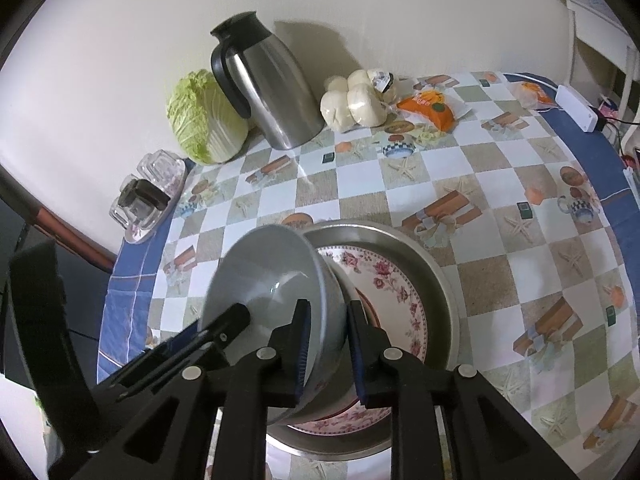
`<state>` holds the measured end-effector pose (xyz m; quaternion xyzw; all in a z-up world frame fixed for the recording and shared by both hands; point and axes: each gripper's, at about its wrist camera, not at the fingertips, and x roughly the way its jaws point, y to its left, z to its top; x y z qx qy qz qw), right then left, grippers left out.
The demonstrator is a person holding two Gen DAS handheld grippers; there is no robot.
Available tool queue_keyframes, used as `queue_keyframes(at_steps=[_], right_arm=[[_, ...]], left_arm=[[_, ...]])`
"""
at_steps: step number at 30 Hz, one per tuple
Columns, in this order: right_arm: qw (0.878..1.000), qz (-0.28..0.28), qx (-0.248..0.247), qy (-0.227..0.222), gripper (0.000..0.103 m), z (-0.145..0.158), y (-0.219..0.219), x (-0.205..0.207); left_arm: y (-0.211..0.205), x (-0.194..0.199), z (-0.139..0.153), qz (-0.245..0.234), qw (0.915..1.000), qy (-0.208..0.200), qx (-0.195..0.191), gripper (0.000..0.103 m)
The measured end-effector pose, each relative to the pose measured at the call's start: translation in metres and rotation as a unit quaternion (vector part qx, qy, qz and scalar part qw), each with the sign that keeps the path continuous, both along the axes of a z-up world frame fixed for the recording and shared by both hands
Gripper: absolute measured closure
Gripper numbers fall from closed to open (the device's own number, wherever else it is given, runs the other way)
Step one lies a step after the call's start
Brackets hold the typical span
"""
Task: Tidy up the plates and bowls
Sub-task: 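Lower the white round bowl onto the stacked bowls in the basin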
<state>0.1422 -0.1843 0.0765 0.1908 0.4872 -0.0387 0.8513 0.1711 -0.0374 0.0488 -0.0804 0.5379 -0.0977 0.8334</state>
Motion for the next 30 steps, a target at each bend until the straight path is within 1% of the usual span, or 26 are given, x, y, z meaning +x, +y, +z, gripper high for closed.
queue_keyframes(at_steps=[5, 6, 8, 9, 13, 18, 24, 26, 27, 29, 30], right_arm=[[1.0, -0.013, 0.014, -0.006, 0.078, 0.0, -0.014, -0.001], [1.0, -0.015, 0.016, -0.005, 0.076, -0.001, -0.017, -0.001], [0.999, -0.02, 0.031, -0.001, 0.07, -0.007, -0.023, 0.0], [0.999, -0.021, 0.034, 0.001, 0.069, -0.008, -0.025, 0.0], [0.999, -0.022, 0.041, 0.007, 0.069, -0.016, -0.028, 0.002], [0.998, -0.022, 0.058, 0.017, 0.069, -0.026, -0.033, 0.004], [0.998, -0.021, 0.056, 0.023, 0.069, -0.03, -0.031, 0.006], [0.998, -0.022, 0.048, 0.026, 0.068, -0.029, -0.029, 0.006], [0.998, -0.022, 0.043, 0.028, 0.067, -0.029, -0.029, 0.006], [0.999, -0.025, 0.036, 0.031, 0.06, -0.029, -0.029, 0.006], [0.999, -0.027, 0.034, 0.032, 0.058, -0.028, -0.03, 0.006]], left_arm=[[0.0, 0.0, 0.001, 0.001, 1.0, -0.001, 0.002, 0.07], [0.0, 0.0, 0.001, 0.001, 1.0, 0.0, -0.001, 0.07], [0.001, 0.0, 0.001, 0.002, 1.0, 0.0, -0.005, 0.069], [0.001, 0.0, 0.002, 0.002, 1.0, -0.001, -0.005, 0.068], [0.002, 0.0, 0.004, 0.005, 1.0, -0.003, -0.005, 0.063], [0.003, -0.001, 0.005, 0.007, 1.0, -0.004, -0.005, 0.062], [0.003, -0.002, 0.007, 0.01, 0.9999, -0.003, -0.005, 0.061], [0.003, -0.002, 0.007, 0.01, 0.9999, -0.003, -0.007, 0.055], [0.003, -0.002, 0.008, 0.01, 0.9999, -0.004, -0.006, 0.053], [0.003, -0.002, 0.01, 0.011, 0.9999, -0.006, -0.005, 0.052], [0.004, -0.003, 0.012, 0.012, 0.9999, -0.008, -0.006, 0.05]])
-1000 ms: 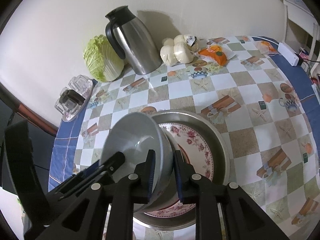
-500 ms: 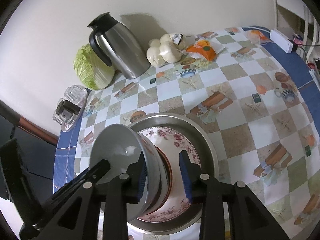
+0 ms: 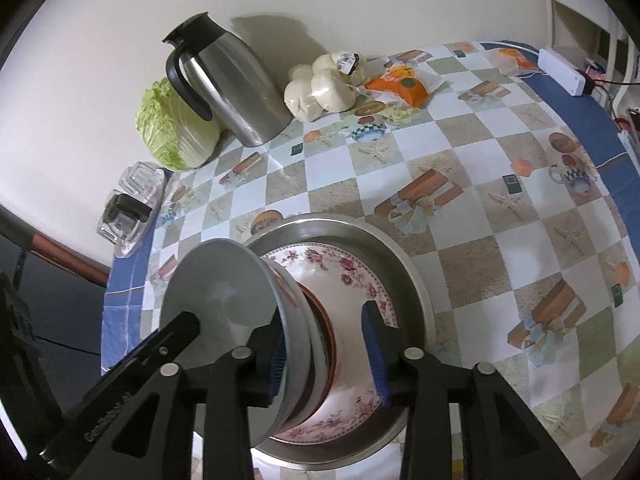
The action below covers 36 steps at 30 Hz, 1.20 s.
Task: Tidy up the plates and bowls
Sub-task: 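Lower the white round bowl onto the stacked bowls in the basin, then open the right tool to release the white round bowl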
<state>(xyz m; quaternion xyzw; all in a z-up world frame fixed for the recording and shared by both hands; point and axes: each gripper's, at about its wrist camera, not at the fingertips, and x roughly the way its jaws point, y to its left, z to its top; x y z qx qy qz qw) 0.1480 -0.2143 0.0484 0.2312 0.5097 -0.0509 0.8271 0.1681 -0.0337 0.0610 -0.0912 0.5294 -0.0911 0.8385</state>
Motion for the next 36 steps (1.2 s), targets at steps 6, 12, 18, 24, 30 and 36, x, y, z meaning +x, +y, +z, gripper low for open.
queue_keyframes(at_steps=[6, 12, 18, 24, 30, 36], right_arm=[[1.0, -0.001, -0.014, -0.007, 0.044, 0.01, 0.0, -0.002], [1.0, 0.003, -0.025, -0.011, 0.033, 0.014, 0.003, -0.003], [0.999, 0.009, -0.039, -0.022, 0.017, 0.018, 0.006, -0.003], [0.998, 0.016, -0.047, -0.032, 0.0, 0.019, 0.009, -0.002], [0.998, 0.016, -0.05, -0.033, 0.0, 0.019, 0.01, -0.001], [0.998, 0.014, -0.057, -0.036, 0.0, 0.021, 0.009, -0.002]], left_arm=[[0.003, -0.003, 0.015, 0.007, 0.9998, -0.017, -0.001, 0.039], [0.01, -0.004, 0.021, 0.024, 0.9993, -0.028, 0.008, 0.025], [0.023, -0.001, 0.017, 0.054, 0.9982, -0.022, 0.015, 0.018], [0.03, 0.001, 0.01, 0.069, 0.9968, -0.017, 0.035, 0.016], [0.041, 0.001, 0.01, 0.099, 0.9946, -0.027, 0.013, 0.013], [0.042, 0.002, 0.01, 0.098, 0.9944, -0.025, 0.029, 0.0]])
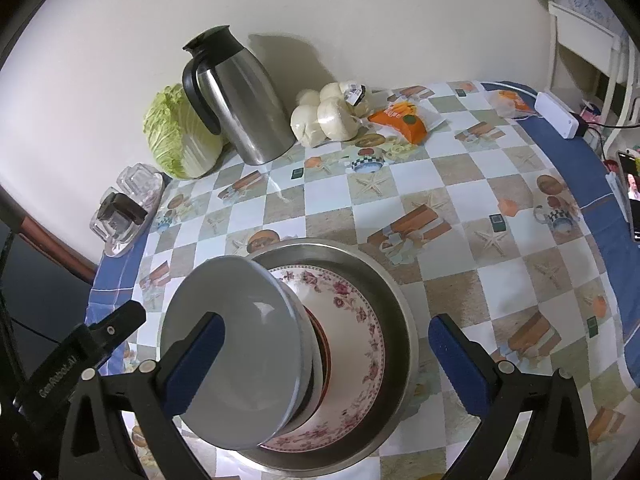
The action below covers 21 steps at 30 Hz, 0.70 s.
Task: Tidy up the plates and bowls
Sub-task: 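Open the right tool to release the white round bowl, then withdraw the right tool up from the basin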
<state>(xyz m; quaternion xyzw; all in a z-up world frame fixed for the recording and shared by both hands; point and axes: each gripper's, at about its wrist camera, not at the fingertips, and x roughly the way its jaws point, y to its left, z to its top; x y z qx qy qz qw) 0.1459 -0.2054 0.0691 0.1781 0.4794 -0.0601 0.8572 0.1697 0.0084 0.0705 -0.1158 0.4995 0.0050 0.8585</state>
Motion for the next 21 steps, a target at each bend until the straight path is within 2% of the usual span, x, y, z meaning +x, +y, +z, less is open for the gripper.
queue_keyframes(at_steps=[8, 14, 21], right_arm=[[1.0, 0.018, -0.008, -0.017, 0.0, 0.009, 0.008, -0.008], [0.999, 0.017, -0.026, -0.036, 0.0, 0.017, 0.012, -0.021], [0.996, -0.006, -0.04, -0.074, 0.0, 0.031, -0.002, -0.044]], left_arm=[[-0.004, -0.007, 0.01, -0.012, 0.9995, -0.028, 0.0, 0.0], [0.0, -0.022, 0.018, 0.003, 0.9986, -0.053, -0.005, 0.0], [-0.002, -0.038, 0.022, -0.008, 0.9968, -0.076, 0.023, 0.0]])
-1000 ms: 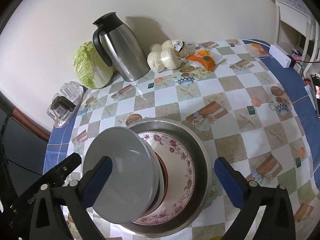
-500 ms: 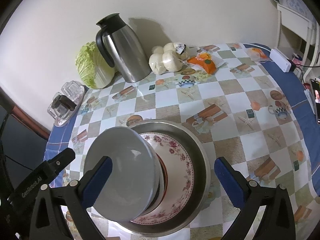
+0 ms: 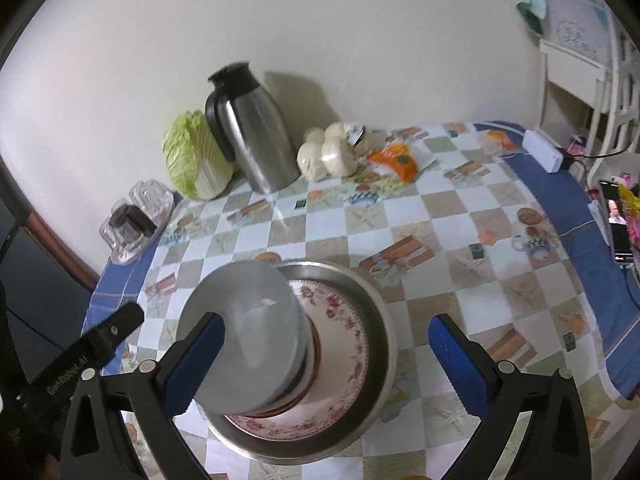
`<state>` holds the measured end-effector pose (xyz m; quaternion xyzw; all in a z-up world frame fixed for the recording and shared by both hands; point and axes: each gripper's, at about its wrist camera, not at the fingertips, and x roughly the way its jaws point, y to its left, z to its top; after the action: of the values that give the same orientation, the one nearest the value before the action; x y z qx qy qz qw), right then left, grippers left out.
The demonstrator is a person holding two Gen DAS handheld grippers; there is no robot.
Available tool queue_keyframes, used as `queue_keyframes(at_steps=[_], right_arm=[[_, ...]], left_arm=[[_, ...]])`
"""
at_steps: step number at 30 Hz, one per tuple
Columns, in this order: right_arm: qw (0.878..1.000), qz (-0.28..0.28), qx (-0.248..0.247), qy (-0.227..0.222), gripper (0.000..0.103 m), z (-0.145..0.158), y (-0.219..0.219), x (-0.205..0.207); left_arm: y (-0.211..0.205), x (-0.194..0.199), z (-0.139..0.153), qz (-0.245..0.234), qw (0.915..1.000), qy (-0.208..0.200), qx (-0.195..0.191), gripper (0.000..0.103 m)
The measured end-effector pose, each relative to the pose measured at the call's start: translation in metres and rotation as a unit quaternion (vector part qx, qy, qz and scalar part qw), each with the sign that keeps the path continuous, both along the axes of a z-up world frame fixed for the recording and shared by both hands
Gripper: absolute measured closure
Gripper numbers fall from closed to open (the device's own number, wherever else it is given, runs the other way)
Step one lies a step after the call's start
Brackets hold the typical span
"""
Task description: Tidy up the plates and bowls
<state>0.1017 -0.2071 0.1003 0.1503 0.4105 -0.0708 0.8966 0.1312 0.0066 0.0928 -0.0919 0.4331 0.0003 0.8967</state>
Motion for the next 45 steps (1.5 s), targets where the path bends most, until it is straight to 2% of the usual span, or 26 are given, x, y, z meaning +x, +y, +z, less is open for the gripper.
queue_keyframes(at_steps=[5, 10, 14, 20, 30, 34, 39, 45], right_arm=[[1.0, -0.008, -0.011, -0.015, 0.0, 0.002, -0.008, -0.015], [1.0, -0.01, -0.002, -0.028, 0.0, 0.0, -0.009, -0.029], [0.999, 0.001, 0.005, -0.038, 0.0, -0.003, -0.003, -0.038], [0.999, 0.012, -0.015, -0.041, 0.0, -0.008, 0.008, -0.049], [0.999, 0.022, -0.035, -0.034, 0.0, -0.019, 0.017, -0.062], [0.999, 0.026, -0.04, -0.025, 0.0, -0.027, 0.021, -0.066], [0.999, 0.02, -0.028, 0.011, 0.0, -0.045, 0.019, -0.066], [0.998, 0.009, -0.025, 0.051, 0.0, -0.064, 0.015, -0.063]], left_arm=[[-0.001, -0.015, 0.002, -0.011, 0.9997, -0.015, 0.015, 0.0], [0.0, -0.029, -0.001, -0.009, 0.9991, -0.023, 0.033, 0.0], [0.001, -0.036, -0.003, -0.016, 0.9992, -0.028, 0.023, 0.0], [0.0, -0.047, -0.003, -0.023, 0.9988, -0.041, 0.008, 0.0], [0.006, -0.057, -0.022, -0.041, 0.999, -0.009, -0.013, 0.0], [0.005, -0.059, -0.033, -0.047, 0.9988, 0.008, 0.009, 0.0], [0.002, -0.059, -0.044, -0.053, 0.9977, 0.023, 0.035, 0.0], [0.001, -0.057, -0.062, -0.058, 0.995, 0.061, 0.054, 0.0]])
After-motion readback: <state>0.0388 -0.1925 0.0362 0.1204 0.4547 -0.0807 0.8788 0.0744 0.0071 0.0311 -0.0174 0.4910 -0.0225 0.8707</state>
